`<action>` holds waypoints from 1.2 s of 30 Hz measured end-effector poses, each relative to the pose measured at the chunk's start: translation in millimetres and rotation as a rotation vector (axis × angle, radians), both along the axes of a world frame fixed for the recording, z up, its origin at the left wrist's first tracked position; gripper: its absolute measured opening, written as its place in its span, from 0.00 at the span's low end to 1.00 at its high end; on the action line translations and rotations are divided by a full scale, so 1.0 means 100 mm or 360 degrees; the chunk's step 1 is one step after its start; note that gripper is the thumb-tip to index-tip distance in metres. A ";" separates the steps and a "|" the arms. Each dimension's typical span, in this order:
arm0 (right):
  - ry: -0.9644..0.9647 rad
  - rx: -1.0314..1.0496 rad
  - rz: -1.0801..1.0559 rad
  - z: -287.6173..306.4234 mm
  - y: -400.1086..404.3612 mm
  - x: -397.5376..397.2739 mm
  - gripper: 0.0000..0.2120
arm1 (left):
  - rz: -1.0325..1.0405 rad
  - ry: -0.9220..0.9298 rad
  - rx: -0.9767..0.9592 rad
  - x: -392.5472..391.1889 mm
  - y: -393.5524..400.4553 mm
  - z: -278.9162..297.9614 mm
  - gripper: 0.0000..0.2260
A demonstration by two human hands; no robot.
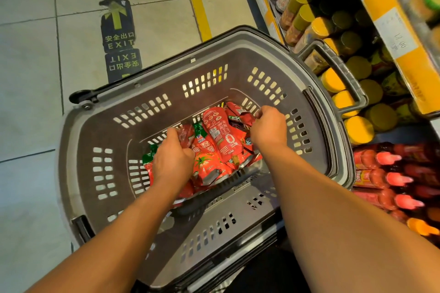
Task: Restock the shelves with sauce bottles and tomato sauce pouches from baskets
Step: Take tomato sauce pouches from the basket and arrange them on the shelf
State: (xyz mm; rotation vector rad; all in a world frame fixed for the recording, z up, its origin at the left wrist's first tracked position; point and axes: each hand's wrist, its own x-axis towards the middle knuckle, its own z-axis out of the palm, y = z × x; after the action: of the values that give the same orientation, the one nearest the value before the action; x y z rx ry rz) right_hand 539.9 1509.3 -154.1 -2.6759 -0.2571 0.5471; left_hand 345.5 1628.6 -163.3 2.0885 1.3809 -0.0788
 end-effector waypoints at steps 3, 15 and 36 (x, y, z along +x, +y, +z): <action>0.0041 -0.0020 -0.0005 0.00 0.01 0.00 0.08 | 0.0024 -0.0023 0.0087 0.01 0.14 0.03 0.12; -0.0136 0.0117 0.0040 0.38 -0.10 -0.11 0.08 | 0.0004 -0.0360 0.0079 0.04 0.18 0.21 0.08; -0.0629 0.0844 -0.0304 1.96 -0.84 -0.41 0.04 | -0.0047 -0.0964 -0.0094 -0.03 -0.04 1.70 0.10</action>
State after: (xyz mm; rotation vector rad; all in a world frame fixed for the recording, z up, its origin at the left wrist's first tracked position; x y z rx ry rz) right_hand 498.8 1425.6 41.5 -2.2279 -0.2146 -0.1089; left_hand 342.7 1624.5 6.4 1.8632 0.9620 0.4589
